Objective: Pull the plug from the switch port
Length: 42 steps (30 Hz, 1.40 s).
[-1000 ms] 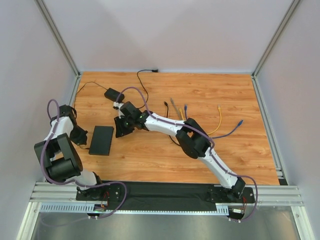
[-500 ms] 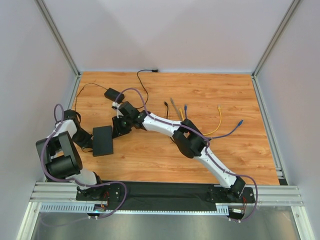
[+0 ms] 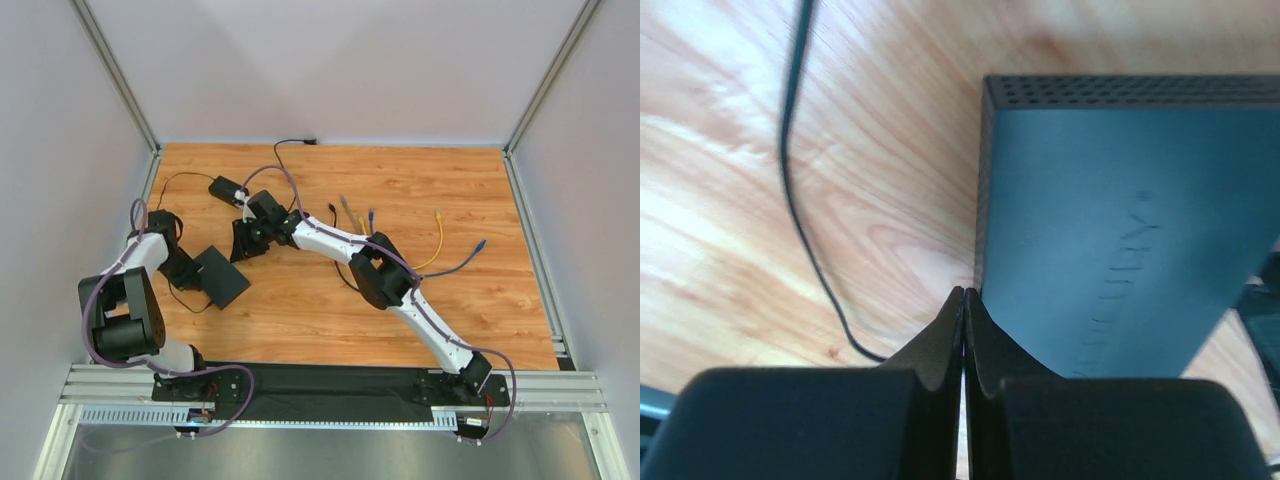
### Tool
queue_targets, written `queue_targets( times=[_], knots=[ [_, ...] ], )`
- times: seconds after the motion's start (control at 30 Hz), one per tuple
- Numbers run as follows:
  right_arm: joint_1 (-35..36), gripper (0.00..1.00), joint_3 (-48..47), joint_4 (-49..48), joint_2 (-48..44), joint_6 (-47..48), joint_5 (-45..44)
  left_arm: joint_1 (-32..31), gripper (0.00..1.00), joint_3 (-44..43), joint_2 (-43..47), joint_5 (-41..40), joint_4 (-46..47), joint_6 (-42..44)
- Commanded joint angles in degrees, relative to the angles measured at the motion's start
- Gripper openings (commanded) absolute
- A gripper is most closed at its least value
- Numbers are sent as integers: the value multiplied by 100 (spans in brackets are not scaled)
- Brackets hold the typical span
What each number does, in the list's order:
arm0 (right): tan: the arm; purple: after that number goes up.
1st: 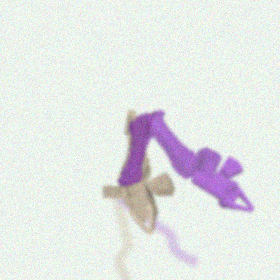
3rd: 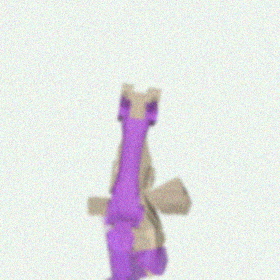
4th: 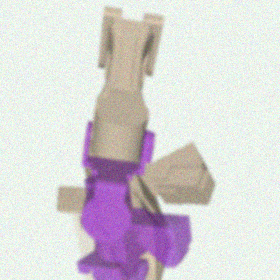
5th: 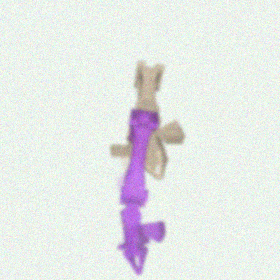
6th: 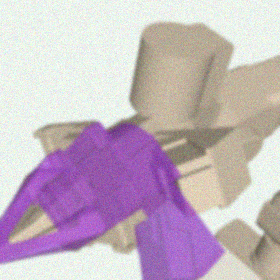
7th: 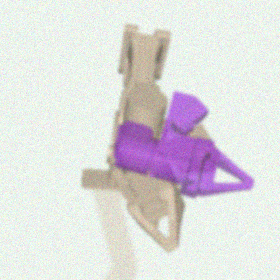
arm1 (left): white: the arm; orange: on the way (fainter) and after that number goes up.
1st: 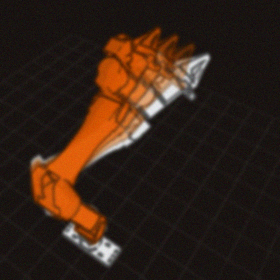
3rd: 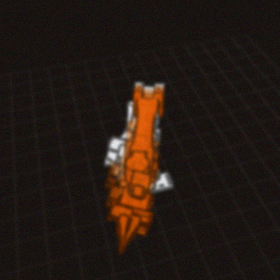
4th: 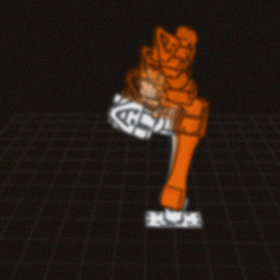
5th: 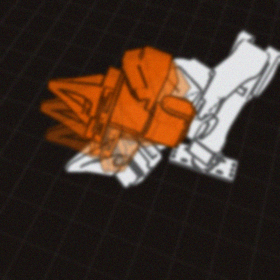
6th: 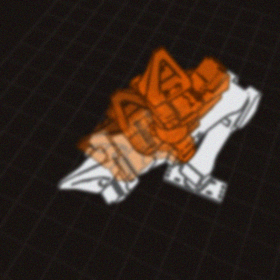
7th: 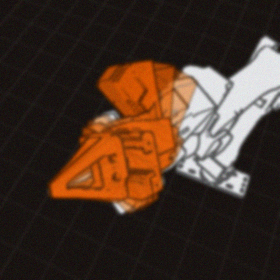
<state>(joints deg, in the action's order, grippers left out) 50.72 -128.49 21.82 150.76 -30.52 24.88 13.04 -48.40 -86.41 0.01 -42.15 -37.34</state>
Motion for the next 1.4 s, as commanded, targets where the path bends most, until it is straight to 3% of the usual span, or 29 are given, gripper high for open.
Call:
queue_targets(
  times=[0.0,0.07,0.17,0.2,0.37,0.6,0.8,0.93,1.23,1.37],
  knots=[
    [8,36,183,182,-230,301,-71,-20,0,-468,519,-421,-319,-81],
    [8,38,341,260,-450,441,-246,-20,3,-512,853,-563,-521,-10],
    [8,43,595,305,-758,696,-247,-21,14,-434,1501,-739,-767,183],
    [8,46,675,314,-837,758,-221,-21,28,-364,1705,-696,-751,253],
    [8,52,983,454,-1285,1215,112,-256,48,287,3040,-405,-611,273],
    [8,54,1554,454,-1821,1523,26,-275,40,1244,3719,535,-267,-2056],
    [8,54,1590,393,-1822,1523,122,-275,40,1219,3947,-340,-767,-2891],
    [8,54,1555,393,-1796,1514,175,-267,40,1307,4159,-739,-1216,-4138],
    [8,55,1440,516,-1875,1768,60,-267,38,1026,3123,-775,-1734,-5089],
    [8,56,1458,568,-1857,2006,34,-267,38,1184,2999,-599,-1437,-5441]
  ],
)
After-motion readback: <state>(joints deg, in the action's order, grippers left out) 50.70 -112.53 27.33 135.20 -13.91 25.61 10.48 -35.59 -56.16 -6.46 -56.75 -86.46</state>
